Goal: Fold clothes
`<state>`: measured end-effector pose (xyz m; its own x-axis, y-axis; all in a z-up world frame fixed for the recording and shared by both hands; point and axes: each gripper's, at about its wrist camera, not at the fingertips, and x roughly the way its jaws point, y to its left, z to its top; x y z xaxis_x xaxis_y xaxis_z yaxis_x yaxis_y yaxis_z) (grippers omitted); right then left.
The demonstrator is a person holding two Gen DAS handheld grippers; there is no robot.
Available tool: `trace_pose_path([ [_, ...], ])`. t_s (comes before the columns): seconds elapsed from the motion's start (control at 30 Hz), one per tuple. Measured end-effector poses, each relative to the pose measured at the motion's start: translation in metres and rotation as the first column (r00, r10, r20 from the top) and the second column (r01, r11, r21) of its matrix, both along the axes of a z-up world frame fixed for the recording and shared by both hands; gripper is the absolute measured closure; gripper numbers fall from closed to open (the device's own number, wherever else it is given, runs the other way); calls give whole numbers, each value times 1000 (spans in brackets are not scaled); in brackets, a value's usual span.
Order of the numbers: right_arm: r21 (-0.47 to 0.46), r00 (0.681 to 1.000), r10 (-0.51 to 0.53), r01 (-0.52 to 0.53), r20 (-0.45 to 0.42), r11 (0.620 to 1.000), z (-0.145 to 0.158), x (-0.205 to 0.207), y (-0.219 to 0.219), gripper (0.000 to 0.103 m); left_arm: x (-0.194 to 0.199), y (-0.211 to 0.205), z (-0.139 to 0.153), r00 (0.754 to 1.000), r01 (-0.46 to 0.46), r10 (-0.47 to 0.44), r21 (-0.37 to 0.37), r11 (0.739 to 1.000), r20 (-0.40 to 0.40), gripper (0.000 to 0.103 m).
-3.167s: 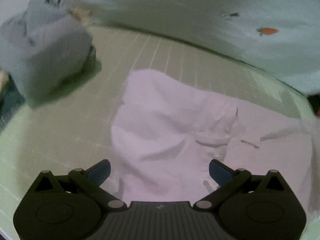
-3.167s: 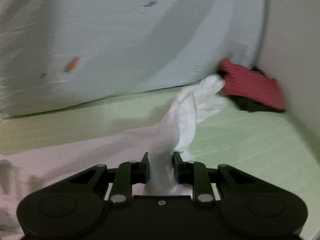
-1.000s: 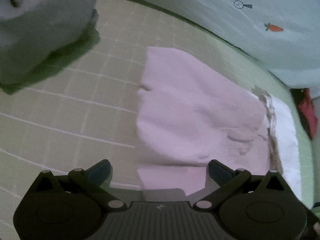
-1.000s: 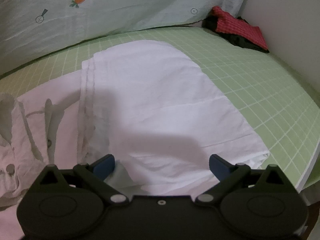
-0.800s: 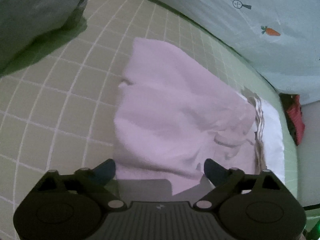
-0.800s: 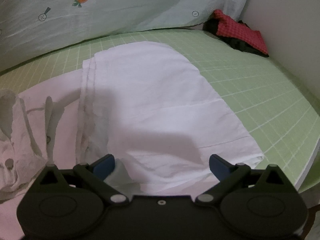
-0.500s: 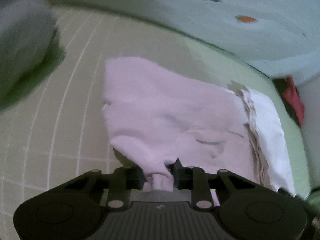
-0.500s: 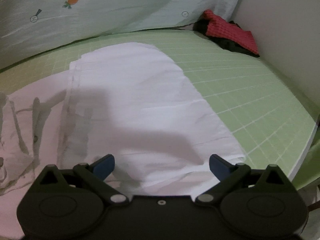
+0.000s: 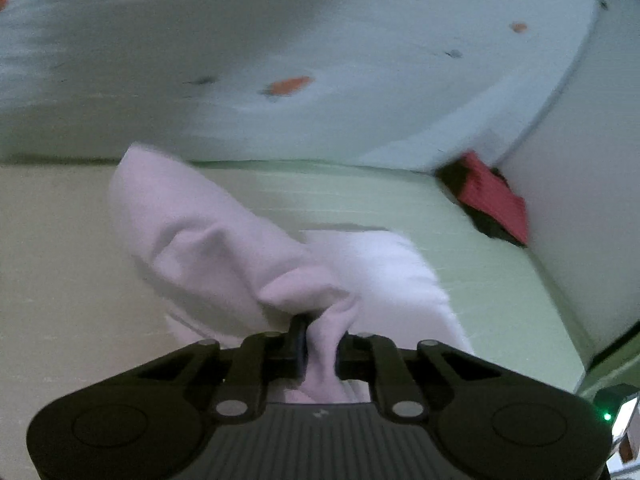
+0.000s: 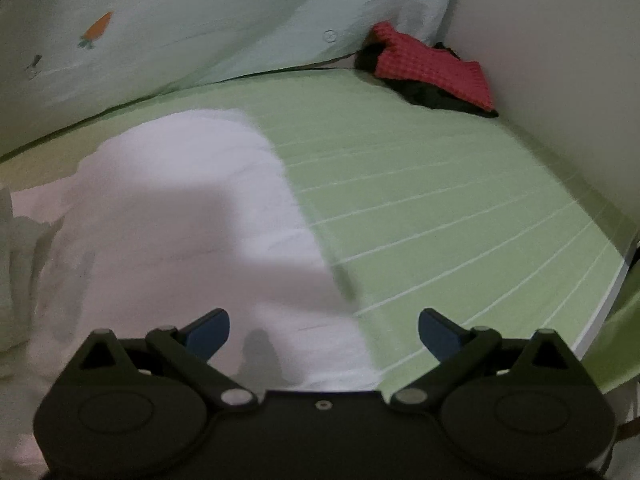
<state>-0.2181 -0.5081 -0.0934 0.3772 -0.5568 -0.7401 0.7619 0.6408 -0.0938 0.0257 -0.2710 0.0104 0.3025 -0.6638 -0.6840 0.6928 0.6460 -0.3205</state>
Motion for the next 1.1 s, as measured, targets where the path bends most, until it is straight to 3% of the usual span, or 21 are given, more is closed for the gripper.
trace_pose_path([
  [0.17,-6,1000,-4,4,-6,1000,1,-24,-47,1,-30,-83,-24,997,66,-64,35,997,-46,90],
  [0.23,-13,1000,-5,5,-10,1000,2,-34,-66,1,-36,-114,-44,992,66,-59,57,996,-113,86],
  [0.3,-22,1000,-7,7,-21,1000,3,-43,-84,1,-42,-140,-68,984,72,-56,93,993,-168,79],
  [0.4,-28,999,-13,12,-29,1000,3,-54,-106,1,-46,-165,-94,963,56,-23,117,992,-269,61],
  [0.5,-26,999,-20,19,-27,999,4,-61,-120,1,-53,-167,-88,959,44,-24,68,997,-281,40],
  [0.53,-22,1000,-19,19,-22,1000,5,-62,-122,1,-54,-162,-81,962,38,-25,44,998,-272,34],
  [0.6,-11,1000,-13,13,-12,1000,5,-61,-124,1,-57,-151,-67,967,26,-26,-5,1000,-253,32],
  [0.73,14,1000,21,-22,19,1000,7,-49,-118,1,-51,-110,-34,978,-85,64,-96,992,-197,24],
  [0.8,22,998,52,-53,43,998,10,-36,-109,1,-47,-91,-23,981,-138,121,-108,985,-151,21],
  [0.9,47,988,110,-115,105,992,16,-15,-91,1,-42,-53,-18,974,-218,217,-17,976,-59,20],
  [0.97,109,973,136,-158,185,981,19,-2,-79,1,-37,-27,-25,961,-269,272,51,962,-48,20],
  [1.03,238,946,132,-207,297,949,16,11,-72,1,-32,0,-33,945,-313,319,91,945,-66,20],
  [1.1,367,907,104,-267,408,891,11,23,-67,2,-27,24,-39,929,-348,359,110,931,-92,20],
])
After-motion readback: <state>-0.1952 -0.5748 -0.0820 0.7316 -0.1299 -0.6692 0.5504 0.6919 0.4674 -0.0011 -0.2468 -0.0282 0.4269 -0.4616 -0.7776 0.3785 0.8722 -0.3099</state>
